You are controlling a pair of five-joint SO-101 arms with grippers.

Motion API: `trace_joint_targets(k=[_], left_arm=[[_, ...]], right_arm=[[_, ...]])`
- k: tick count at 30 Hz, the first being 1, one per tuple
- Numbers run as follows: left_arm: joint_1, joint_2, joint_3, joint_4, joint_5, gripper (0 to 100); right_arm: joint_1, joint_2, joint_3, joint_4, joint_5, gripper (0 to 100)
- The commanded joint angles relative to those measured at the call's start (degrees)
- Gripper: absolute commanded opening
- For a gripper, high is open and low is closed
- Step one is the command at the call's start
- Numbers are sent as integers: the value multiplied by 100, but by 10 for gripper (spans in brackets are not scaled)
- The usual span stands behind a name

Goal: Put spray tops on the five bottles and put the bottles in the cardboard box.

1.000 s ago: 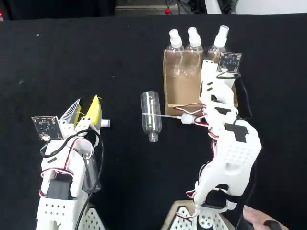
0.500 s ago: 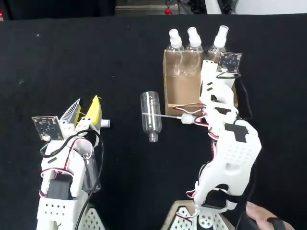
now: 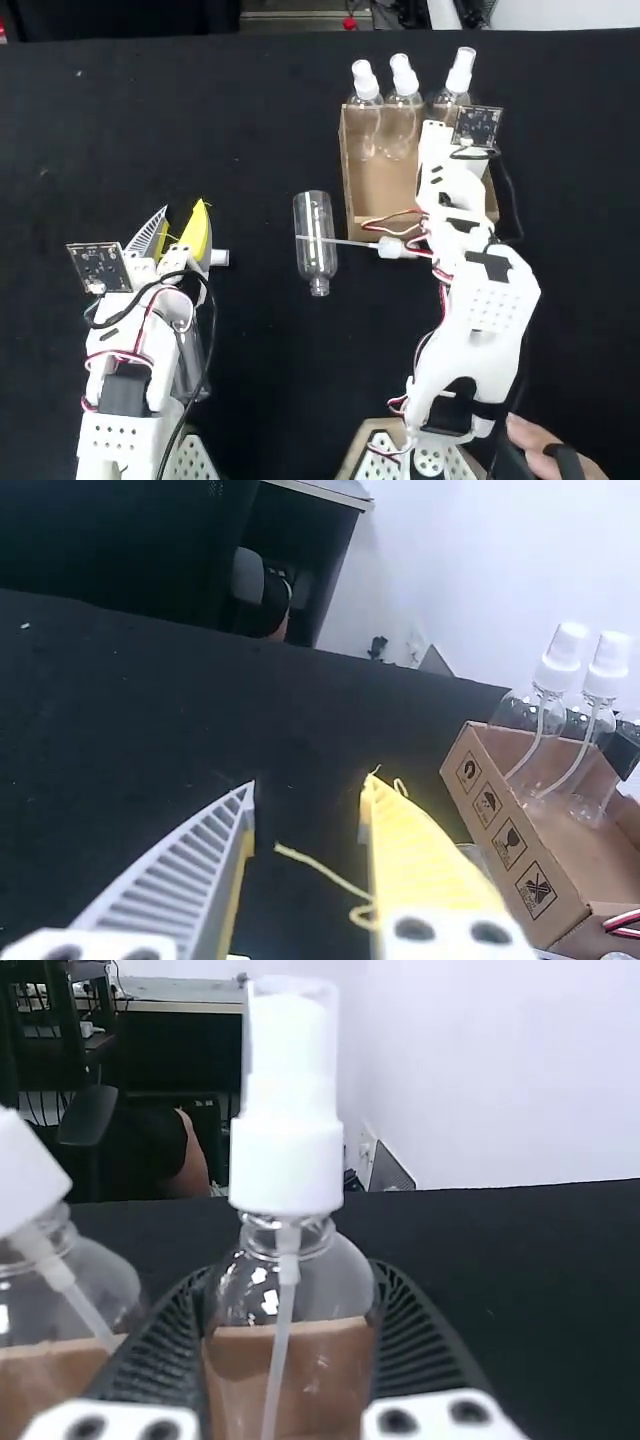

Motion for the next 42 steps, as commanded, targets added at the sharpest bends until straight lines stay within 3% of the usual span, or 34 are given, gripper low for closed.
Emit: trace_joint_targets(k=[1,37,42], left_arm=[[-22,-26,127,0,-44,166],[-22,-26,127,0,-44,166],[-22,-26,127,0,-44,166]], right_arm=[[-114,-66,-286,18,18,12],[-105,-110,505,-580,70,18],[-123,-110,532,-545,70,172]])
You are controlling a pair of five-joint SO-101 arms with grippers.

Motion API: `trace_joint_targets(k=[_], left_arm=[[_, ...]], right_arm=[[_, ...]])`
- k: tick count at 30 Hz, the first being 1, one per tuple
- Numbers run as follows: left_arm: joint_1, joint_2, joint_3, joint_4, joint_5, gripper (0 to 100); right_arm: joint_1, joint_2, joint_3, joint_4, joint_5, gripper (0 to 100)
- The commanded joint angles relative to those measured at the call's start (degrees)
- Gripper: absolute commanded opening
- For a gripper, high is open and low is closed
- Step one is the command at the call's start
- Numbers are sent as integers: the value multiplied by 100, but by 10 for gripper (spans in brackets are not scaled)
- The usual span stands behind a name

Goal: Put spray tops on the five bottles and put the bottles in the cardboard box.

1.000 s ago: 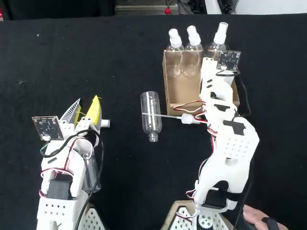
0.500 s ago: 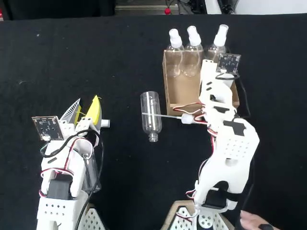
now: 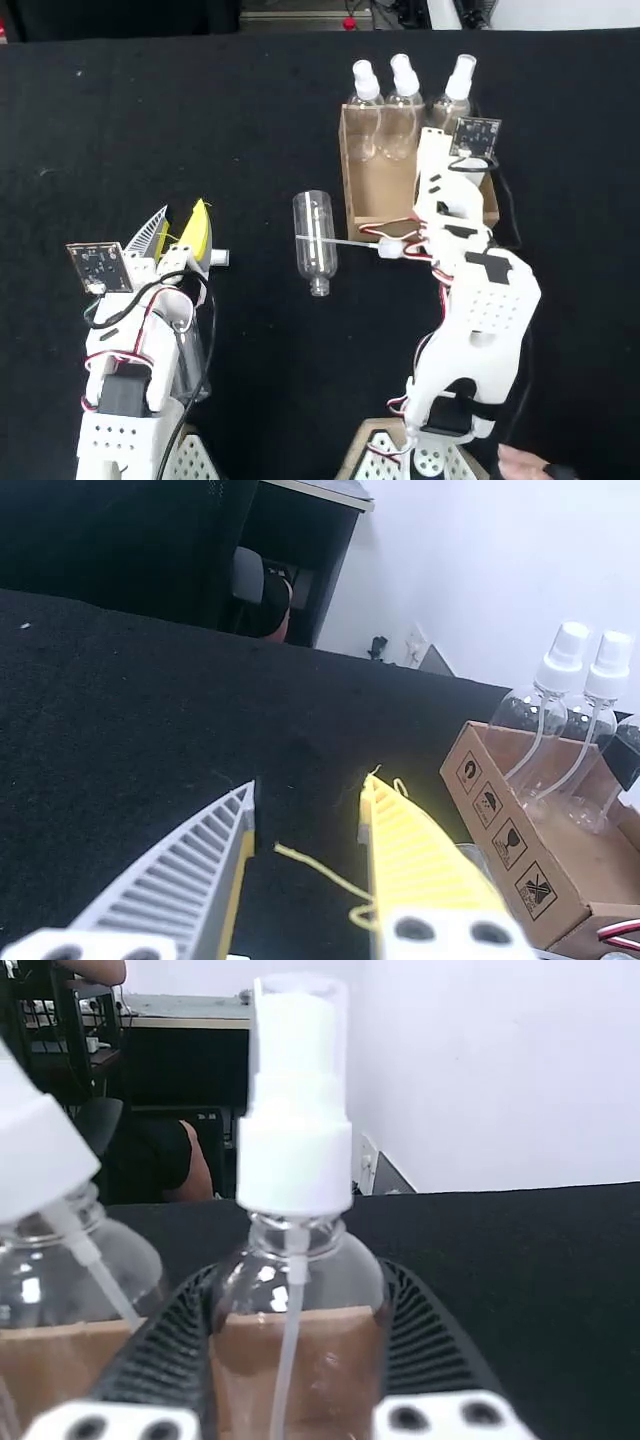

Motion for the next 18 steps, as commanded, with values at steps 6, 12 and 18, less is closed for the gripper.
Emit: trace_joint_targets(k=[6,12,18], left_arm=[[-22,-26,127,0,-44,166],[-22,-26,127,0,-44,166],[-22,-26,127,0,-44,166]], right_arm=[[-105,-101,110,-70,70,212],[-105,-312,259,-70,62,205],[-105,-1051,769,-35,62,208]])
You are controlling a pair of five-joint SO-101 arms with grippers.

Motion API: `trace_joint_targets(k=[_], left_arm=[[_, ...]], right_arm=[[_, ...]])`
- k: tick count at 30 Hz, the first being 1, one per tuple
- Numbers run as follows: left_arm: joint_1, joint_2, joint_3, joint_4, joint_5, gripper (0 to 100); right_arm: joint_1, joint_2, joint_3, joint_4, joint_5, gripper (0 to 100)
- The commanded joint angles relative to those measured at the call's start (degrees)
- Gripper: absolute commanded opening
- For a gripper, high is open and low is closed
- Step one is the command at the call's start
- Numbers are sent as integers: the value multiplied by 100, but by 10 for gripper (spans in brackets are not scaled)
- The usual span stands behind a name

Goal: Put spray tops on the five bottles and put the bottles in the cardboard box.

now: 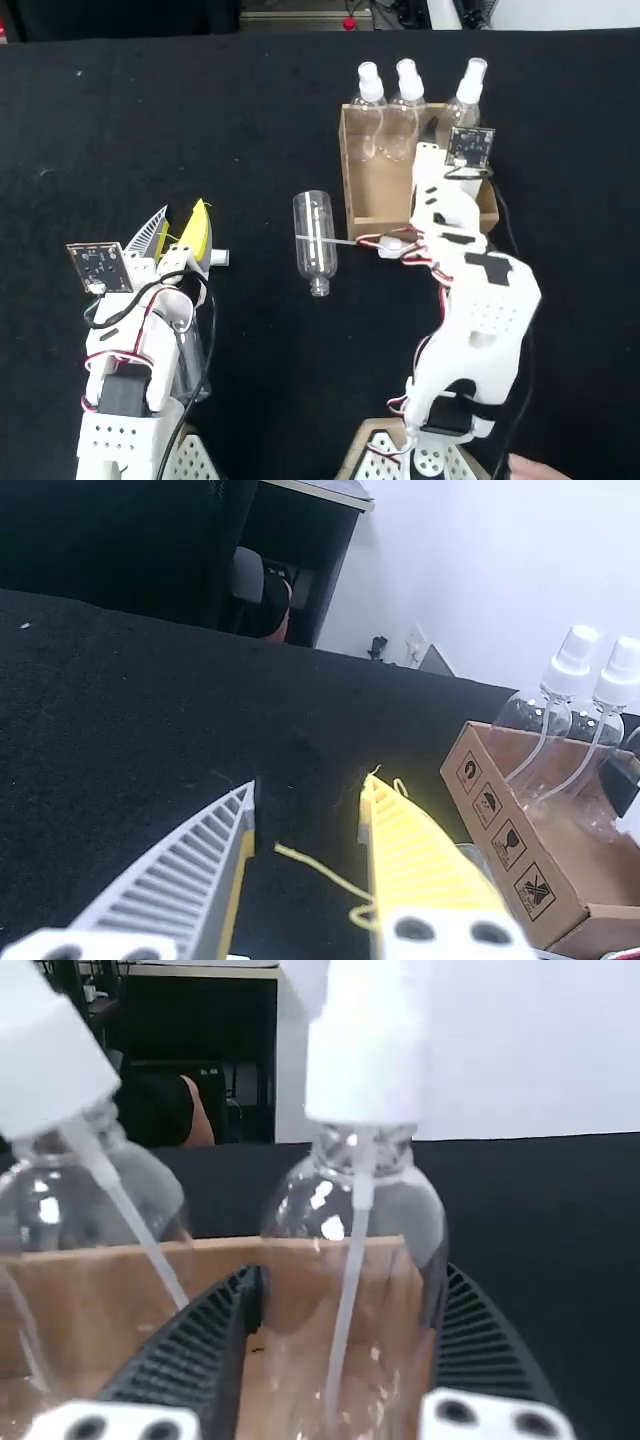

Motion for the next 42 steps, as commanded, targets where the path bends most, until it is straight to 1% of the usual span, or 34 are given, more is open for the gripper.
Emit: trace_joint_targets(k=[1,11,16,18,37,39,42], left_arm=[[-22,-26,127,0,-44,166],[-22,-26,127,0,-44,166],[-22,-26,127,0,-44,166],[-22,-26,127,0,-44,166],[-31,-26,127,0,-44,166],[-31,-26,127,0,-44,166],[-31,-26,127,0,-44,166]], right_arm=[[-79,-787,163,-35,62,208],[-97,-1842,919,0,53,205],[-70,-2035,840,993,18,206],[-62,-2018,804,1169,18,206],[-44,-1956,840,1169,18,204],[-44,-1956,840,1169,18,187],[-44,-1956,848,1169,18,126]])
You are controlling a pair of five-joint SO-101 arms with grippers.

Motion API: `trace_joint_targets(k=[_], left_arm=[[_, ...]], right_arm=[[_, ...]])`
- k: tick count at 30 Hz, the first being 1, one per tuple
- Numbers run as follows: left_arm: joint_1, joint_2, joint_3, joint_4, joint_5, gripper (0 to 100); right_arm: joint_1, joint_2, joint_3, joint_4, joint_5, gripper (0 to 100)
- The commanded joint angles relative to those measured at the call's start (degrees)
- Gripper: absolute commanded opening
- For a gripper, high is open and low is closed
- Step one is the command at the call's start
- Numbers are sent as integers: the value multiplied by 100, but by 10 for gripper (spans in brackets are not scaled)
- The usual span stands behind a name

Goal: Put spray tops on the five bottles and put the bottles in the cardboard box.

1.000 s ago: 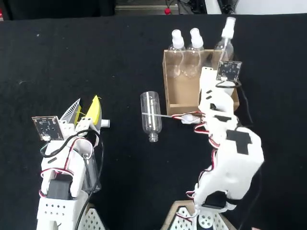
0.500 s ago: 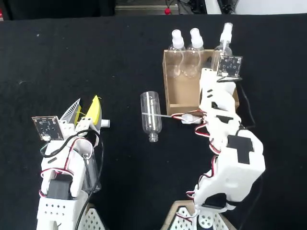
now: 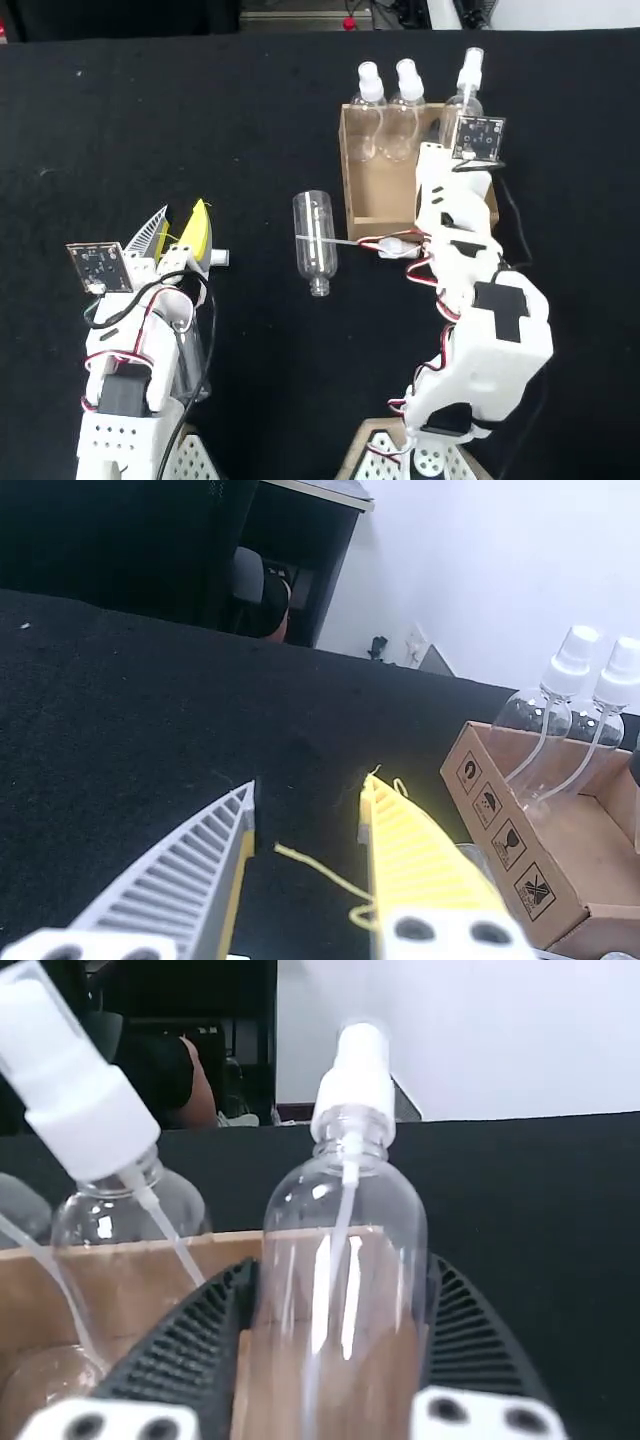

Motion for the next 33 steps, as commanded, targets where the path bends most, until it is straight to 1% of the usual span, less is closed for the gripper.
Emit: trace_joint_targets(k=[1,5,11,13,18,23,25,27,30,33], left_arm=[[-31,-26,127,0,-44,166],[-40,-26,127,0,-44,166],[-48,-26,127,0,-44,166],[-48,-26,127,-9,-44,166],[-48,-26,127,-9,-44,166],[-31,-26,127,-9,-44,166],[-31,-26,127,-9,-44,166],[-31,-26,127,-9,-44,166],[-48,-26,127,-9,-44,166],[-48,-26,127,-9,-44,166]], right_arm=[[-44,-321,-119,-18,18,103],[-44,-330,-119,-18,18,34],[-35,-330,-31,-105,18,28],[-35,-330,136,-431,35,28],[62,-611,910,-1697,62,11],[378,-1552,1393,-1811,18,11],[563,-2018,1367,-1530,18,11],[791,-2510,1235,-1020,18,11],[1284,-3187,927,114,18,11],[1943,-3829,716,1477,18,11]])
